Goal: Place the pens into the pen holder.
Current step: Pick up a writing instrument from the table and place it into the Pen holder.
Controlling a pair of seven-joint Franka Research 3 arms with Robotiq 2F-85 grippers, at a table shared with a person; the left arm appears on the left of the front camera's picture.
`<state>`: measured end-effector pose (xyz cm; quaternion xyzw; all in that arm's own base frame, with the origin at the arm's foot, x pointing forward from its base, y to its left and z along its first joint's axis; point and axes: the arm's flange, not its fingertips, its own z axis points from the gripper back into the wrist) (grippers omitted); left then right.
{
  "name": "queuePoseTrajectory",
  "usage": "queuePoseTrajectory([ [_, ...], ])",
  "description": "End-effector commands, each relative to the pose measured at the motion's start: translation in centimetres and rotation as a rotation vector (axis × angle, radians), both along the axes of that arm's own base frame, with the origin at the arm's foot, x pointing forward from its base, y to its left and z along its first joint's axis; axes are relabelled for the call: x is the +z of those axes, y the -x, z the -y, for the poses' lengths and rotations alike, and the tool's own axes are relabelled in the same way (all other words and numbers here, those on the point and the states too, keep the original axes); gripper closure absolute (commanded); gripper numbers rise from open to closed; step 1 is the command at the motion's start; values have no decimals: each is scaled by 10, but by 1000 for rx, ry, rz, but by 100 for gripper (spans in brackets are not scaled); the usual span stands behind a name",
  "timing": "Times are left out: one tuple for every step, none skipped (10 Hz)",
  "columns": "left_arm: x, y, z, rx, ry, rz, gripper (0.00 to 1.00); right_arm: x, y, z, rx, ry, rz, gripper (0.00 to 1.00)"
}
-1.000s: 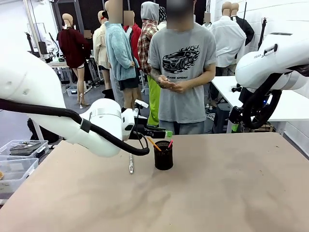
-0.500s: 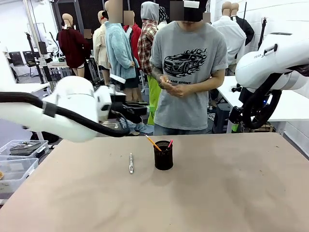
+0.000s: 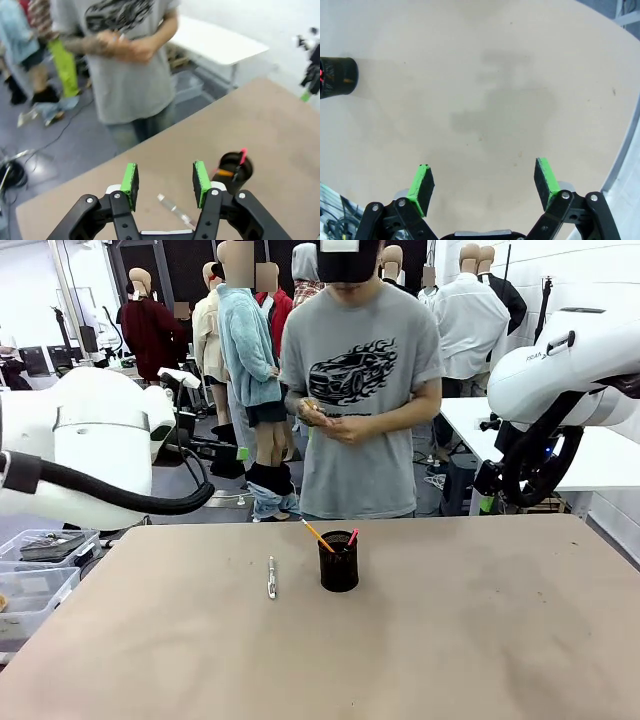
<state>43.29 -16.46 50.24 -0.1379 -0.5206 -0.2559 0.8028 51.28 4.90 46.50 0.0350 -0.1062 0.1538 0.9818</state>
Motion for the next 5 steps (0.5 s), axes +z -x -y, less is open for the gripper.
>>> queuePoseTrajectory([
  [27,-2,-6,85,-68,-217,42,-1,-1,1,10,1,10,0],
  [25,-7,-7,131,-118,-307,42,-1,-1,1,10,1,10,0],
  [21,-16,-5,193,-165,-384,42,-1,-1,1,10,1,10,0],
  [18,-25,-2,265,-187,-412,42,-1,-1,1,10,1,10,0],
  [16,-35,2,278,-191,-456,42,-1,-1,1,10,1,10,0],
])
